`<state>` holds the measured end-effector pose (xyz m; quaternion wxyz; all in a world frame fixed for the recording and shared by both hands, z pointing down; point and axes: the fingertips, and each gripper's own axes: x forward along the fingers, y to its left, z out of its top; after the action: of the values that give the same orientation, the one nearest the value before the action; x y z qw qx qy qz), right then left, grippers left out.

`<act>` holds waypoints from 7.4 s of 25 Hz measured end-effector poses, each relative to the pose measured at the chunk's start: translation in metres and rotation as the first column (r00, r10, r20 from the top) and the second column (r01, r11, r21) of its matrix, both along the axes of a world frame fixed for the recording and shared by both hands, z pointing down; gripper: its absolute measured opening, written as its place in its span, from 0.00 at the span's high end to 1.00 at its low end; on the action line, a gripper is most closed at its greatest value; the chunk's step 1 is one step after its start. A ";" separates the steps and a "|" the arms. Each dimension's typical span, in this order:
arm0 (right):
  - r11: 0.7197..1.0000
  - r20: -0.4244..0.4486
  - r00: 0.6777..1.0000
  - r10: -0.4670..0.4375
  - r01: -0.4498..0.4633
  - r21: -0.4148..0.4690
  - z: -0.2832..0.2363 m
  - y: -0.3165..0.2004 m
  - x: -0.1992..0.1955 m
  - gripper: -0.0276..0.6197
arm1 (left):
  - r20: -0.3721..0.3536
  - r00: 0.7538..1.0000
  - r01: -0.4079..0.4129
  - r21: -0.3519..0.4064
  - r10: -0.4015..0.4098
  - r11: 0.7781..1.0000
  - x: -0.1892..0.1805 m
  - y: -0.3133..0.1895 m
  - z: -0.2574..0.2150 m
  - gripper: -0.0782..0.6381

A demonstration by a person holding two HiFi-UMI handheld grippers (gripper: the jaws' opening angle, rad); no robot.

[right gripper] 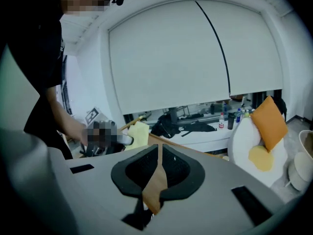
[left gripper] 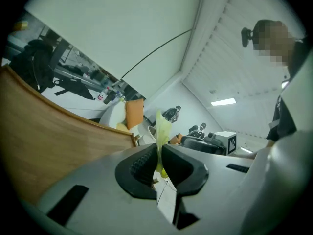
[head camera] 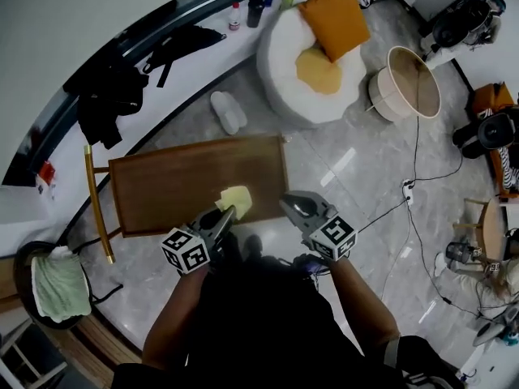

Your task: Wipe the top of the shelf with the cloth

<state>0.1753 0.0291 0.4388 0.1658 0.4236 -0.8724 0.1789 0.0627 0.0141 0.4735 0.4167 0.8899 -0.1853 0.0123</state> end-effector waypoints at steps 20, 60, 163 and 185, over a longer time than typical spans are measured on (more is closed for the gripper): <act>0.985 -0.109 0.987 0.115 -0.127 -0.117 0.074 -0.109 0.080 0.91 | 0.181 0.969 -0.128 -0.211 0.167 0.969 0.133 -0.094 0.110 0.85; 0.971 -0.084 0.984 -0.154 0.135 -0.199 0.097 -0.129 -0.015 0.91 | 0.539 0.840 0.210 -0.215 -0.063 0.954 -0.026 -0.157 0.193 0.85; 0.970 -0.031 0.997 -0.068 0.059 -0.237 0.112 -0.131 -0.069 0.91 | 0.526 0.837 0.020 -0.304 0.150 0.952 -0.054 -0.092 0.208 0.85; 0.952 0.030 0.993 -0.115 0.119 -0.281 0.130 -0.141 -0.183 0.91 | 0.640 0.765 0.315 -0.276 -0.070 0.908 -0.255 -0.115 0.224 0.85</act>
<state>-0.0073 -0.1123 0.5685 0.2289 0.3420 -0.8626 0.2941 -0.1925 -0.1014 0.6974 0.4909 0.7178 -0.3973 0.2931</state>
